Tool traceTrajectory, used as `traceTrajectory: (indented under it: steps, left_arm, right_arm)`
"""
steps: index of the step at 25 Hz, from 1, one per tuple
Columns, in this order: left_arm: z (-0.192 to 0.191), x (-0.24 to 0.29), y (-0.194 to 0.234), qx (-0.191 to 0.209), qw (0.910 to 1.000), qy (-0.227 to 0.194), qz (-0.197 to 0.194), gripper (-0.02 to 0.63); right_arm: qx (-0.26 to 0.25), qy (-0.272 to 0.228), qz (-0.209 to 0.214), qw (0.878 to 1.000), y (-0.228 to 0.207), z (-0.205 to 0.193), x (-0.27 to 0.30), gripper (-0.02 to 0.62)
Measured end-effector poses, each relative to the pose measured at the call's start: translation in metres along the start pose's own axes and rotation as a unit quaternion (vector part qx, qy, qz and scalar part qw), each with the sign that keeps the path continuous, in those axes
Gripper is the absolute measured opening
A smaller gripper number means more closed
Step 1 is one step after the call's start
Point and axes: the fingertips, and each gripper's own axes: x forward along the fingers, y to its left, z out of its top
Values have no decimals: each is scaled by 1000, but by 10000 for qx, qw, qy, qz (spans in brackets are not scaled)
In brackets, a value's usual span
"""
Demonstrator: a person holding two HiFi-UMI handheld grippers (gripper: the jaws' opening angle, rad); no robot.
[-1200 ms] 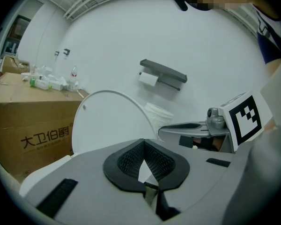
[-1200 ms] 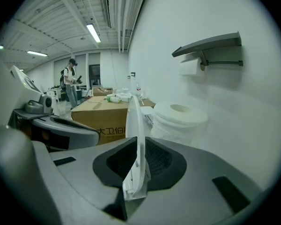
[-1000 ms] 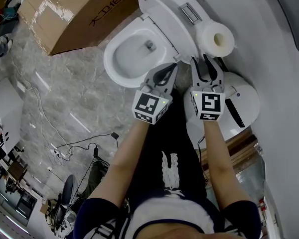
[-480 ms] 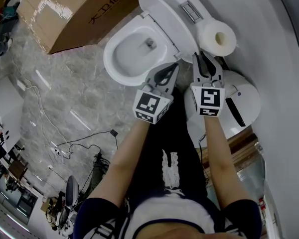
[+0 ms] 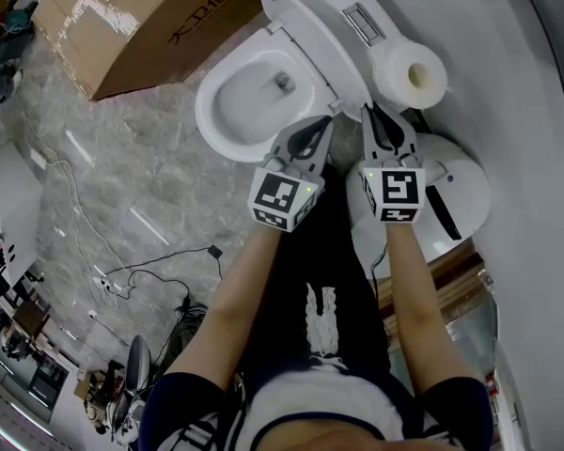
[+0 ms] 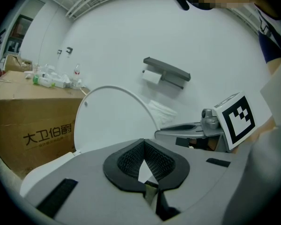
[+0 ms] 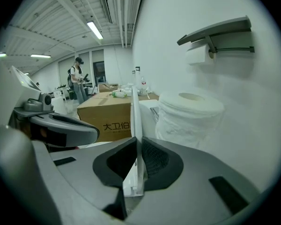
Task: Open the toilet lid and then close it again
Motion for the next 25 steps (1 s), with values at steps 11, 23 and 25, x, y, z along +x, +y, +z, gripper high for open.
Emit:
traceTrajectory:
  steps: [11, 23, 25]
  left_arm:
    - [-1, -6, 9, 154, 9995, -4, 268, 6]
    - [-9, -24, 26, 92, 9980, 112, 610, 6]
    - [-11, -27, 26, 45, 9982, 127, 589, 6]
  right_arm:
    - [-73, 98, 260, 9996, 20, -5, 0, 34]
    - [-452, 200, 497, 9975, 55, -7, -4, 34]
    - [-490, 207, 520, 9972, 59, -8, -4, 34]
